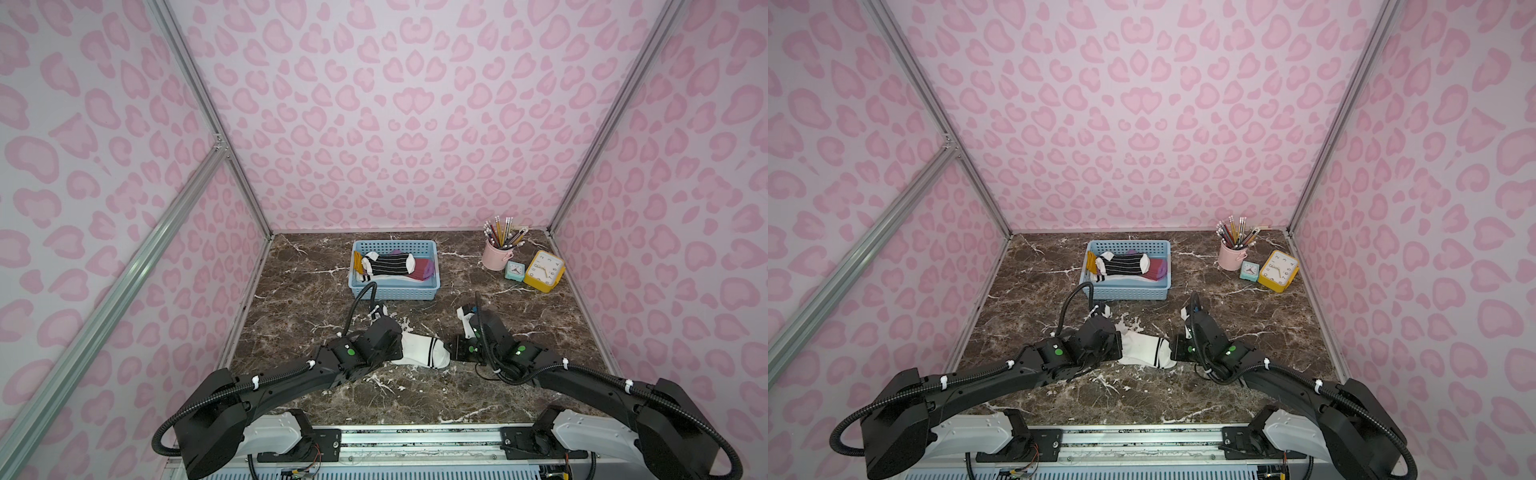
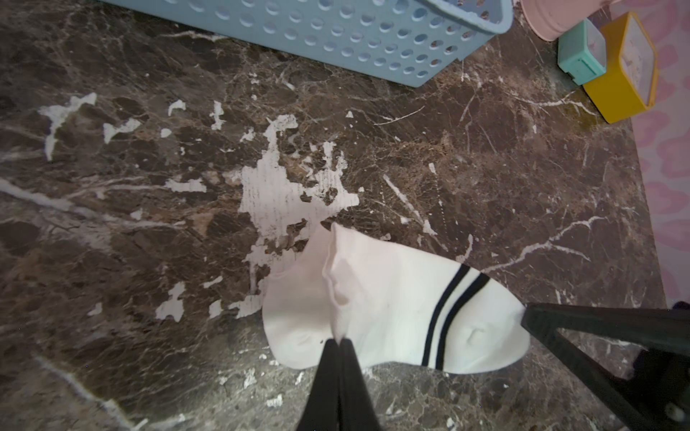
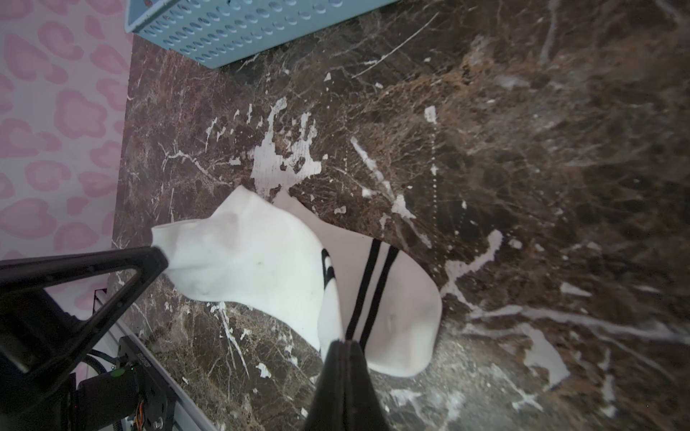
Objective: Place the socks together as a pair
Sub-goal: Flatten out the sock.
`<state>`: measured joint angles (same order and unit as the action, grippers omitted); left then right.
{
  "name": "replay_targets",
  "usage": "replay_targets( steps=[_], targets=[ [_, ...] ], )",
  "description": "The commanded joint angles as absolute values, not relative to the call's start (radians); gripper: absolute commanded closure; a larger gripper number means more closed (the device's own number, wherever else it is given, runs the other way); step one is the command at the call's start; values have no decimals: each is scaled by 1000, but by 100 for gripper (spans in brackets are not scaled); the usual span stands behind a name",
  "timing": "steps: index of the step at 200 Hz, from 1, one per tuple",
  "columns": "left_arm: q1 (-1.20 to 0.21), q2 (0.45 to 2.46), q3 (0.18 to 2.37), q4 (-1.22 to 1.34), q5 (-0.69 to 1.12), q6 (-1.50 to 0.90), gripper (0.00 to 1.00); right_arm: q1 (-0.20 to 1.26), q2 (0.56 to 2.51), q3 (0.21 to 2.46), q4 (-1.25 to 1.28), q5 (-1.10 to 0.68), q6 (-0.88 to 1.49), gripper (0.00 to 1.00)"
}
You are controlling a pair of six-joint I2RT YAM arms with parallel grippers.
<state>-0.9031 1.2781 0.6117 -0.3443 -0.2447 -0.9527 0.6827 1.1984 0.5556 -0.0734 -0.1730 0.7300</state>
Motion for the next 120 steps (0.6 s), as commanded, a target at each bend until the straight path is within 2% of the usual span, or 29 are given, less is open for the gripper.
replay_targets(
  steps=[1, 26, 120],
  targets=[
    [-913, 1266, 582, -252, -300, -1010, 97, 668, 1249, 592, -101, -205, 670, 100],
    [-914, 1270, 577, -262, -321, -1008, 97, 658, 1303, 626, -133, -207, 647, 100],
    [-954, 1268, 565, -265, -305, -1059, 97, 644, 1289, 630, -214, -178, 617, 100]
  ],
)
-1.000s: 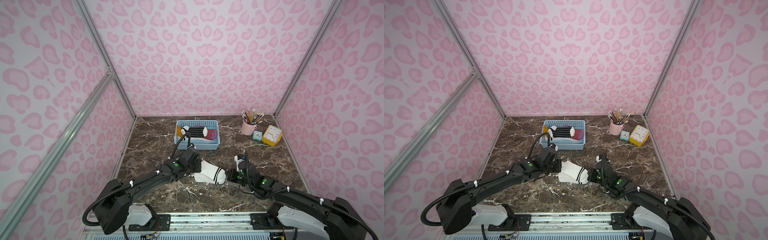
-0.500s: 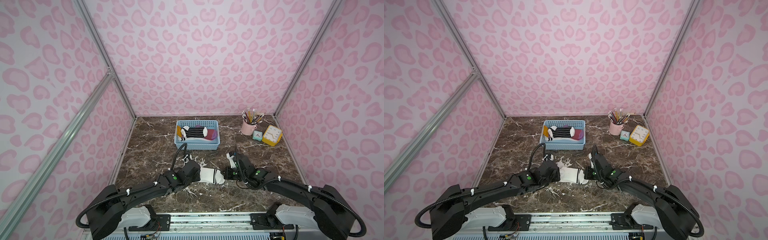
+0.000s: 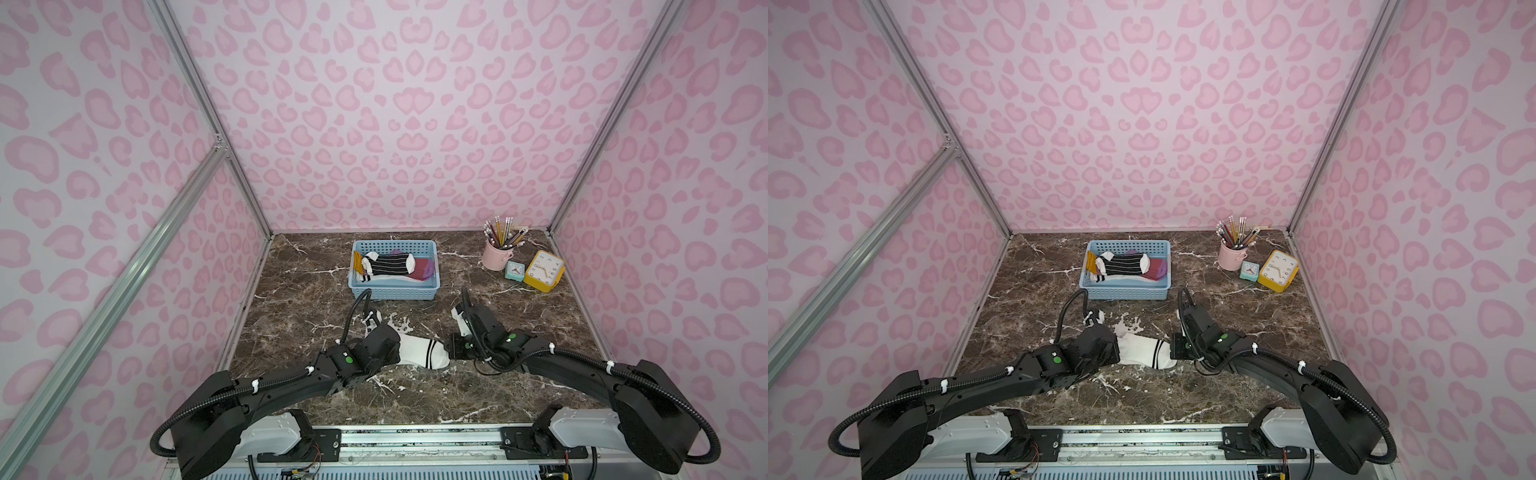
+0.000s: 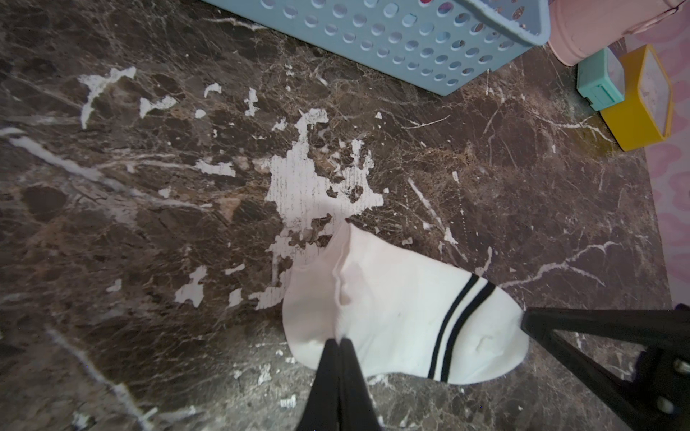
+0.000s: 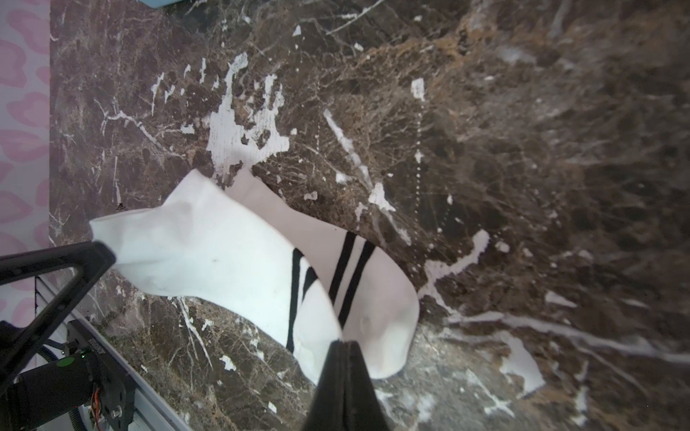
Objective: Place the socks together as a pair
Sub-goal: Flatten out the sock.
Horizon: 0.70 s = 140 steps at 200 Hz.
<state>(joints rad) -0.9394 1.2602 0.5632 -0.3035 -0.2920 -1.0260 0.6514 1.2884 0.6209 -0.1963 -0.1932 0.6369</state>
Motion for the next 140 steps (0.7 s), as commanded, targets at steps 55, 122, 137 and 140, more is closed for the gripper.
replay_targets(
  steps=[55, 122, 137, 140],
  targets=[
    [-979, 1305, 566, -286, -356, -1078, 97, 594, 1287, 659, -247, -176, 576, 100],
    [-979, 1333, 565, -267, -364, -1064, 96, 594, 1318, 640, -201, -225, 591, 100],
    [-979, 1342, 569, -262, -363, -1058, 96, 592, 1315, 626, -186, -213, 593, 100],
    [-980, 1344, 571, -265, -366, -1058, 96, 592, 1316, 625, -185, -212, 594, 100]
  ],
)
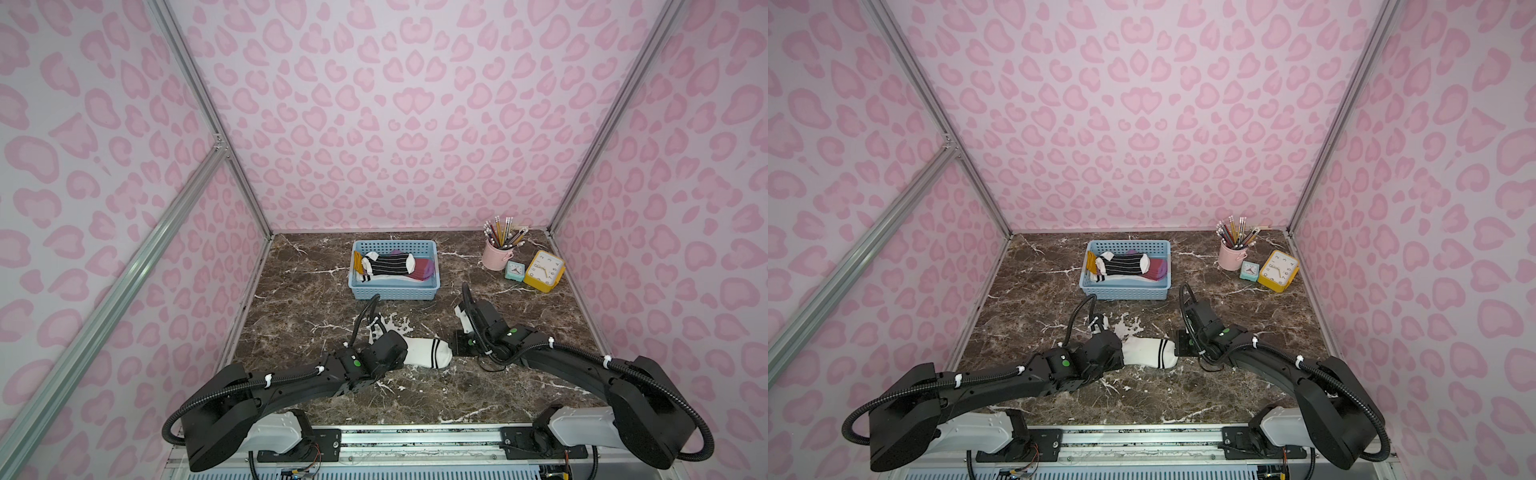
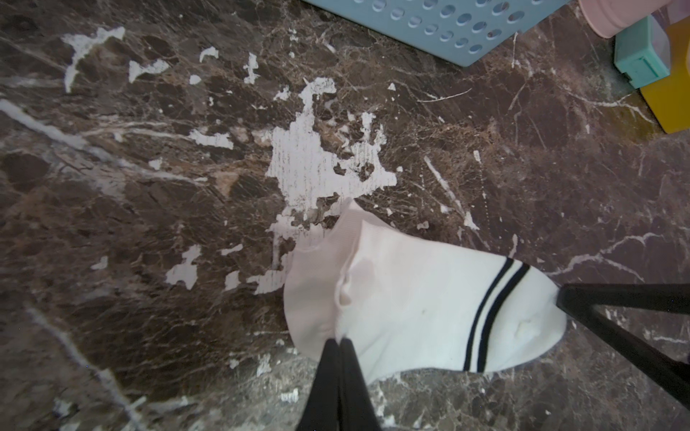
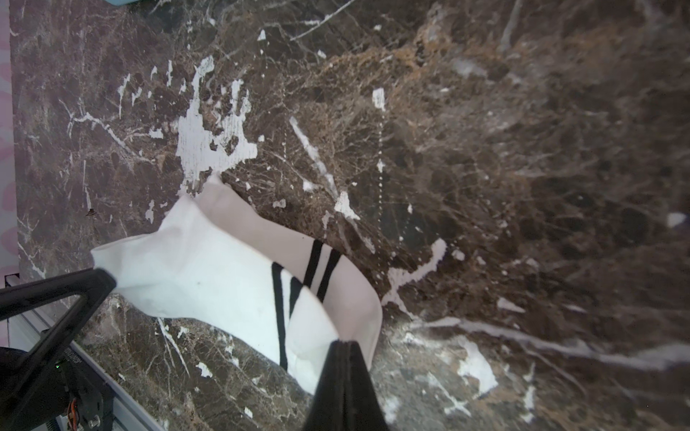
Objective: Place the socks together as a pair
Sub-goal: Flatten out the sock.
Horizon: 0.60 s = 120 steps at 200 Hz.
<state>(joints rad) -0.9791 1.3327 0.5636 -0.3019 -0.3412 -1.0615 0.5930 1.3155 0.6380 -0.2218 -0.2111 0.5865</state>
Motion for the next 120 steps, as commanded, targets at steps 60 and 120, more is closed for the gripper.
replay_targets(
  steps=[60, 120],
  targets=[
    [-979, 1352, 564, -277, -400, -1045, 94, 592, 1350, 629, -159, -214, 609, 96],
    [-979, 1373, 565, -243, -391, -1020, 80, 592, 1391, 637, -146, -183, 615, 92]
  ],
)
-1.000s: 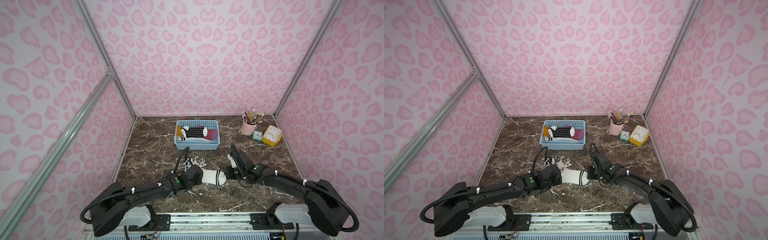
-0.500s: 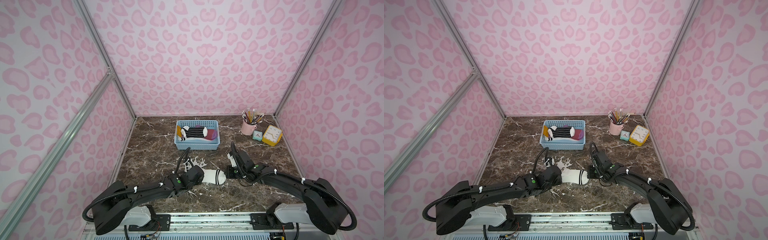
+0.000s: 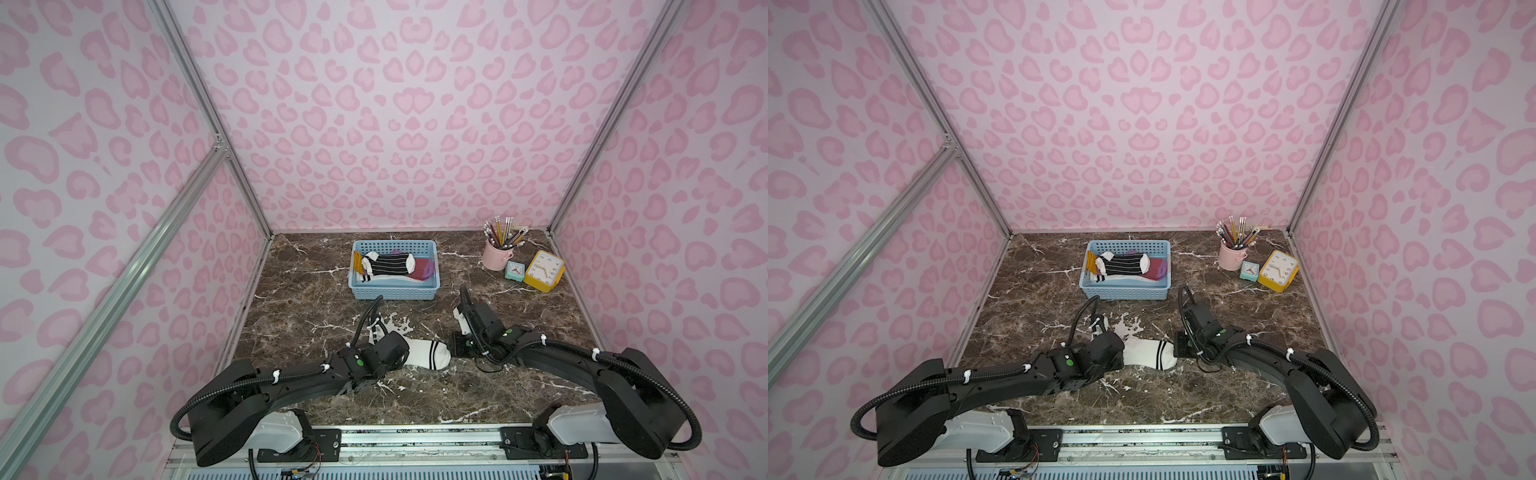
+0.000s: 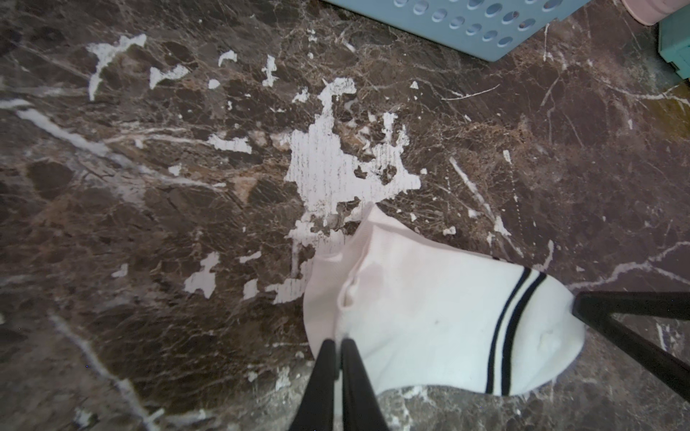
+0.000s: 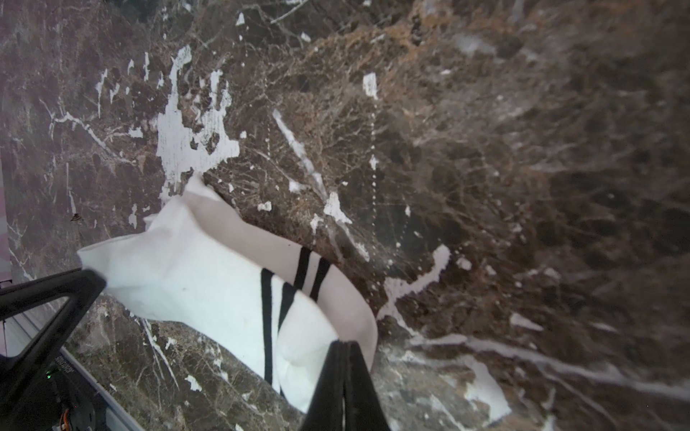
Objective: Place the socks together as a pair
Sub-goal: Flatten out the sock.
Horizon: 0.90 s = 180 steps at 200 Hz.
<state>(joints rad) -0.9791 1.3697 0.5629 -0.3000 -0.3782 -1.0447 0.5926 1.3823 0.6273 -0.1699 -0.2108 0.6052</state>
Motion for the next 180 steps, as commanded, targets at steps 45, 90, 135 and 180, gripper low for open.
replay_targets(
  steps=[45, 90, 135, 180],
  targets=[
    [-979, 1323, 588, -287, -432, -1016, 53, 592, 1374, 649, -161, -147, 617, 69],
    [-905, 1376, 645, -332, -360, -915, 51, 603, 1287, 575, -151, -160, 671, 62],
    [-851, 1437, 621, -210, -244, -824, 49, 647, 1222, 481, -123, -137, 752, 52],
    [-823, 1496, 619, -129, -161, -783, 48, 659, 1241, 459, -63, -149, 794, 50]
  ],
)
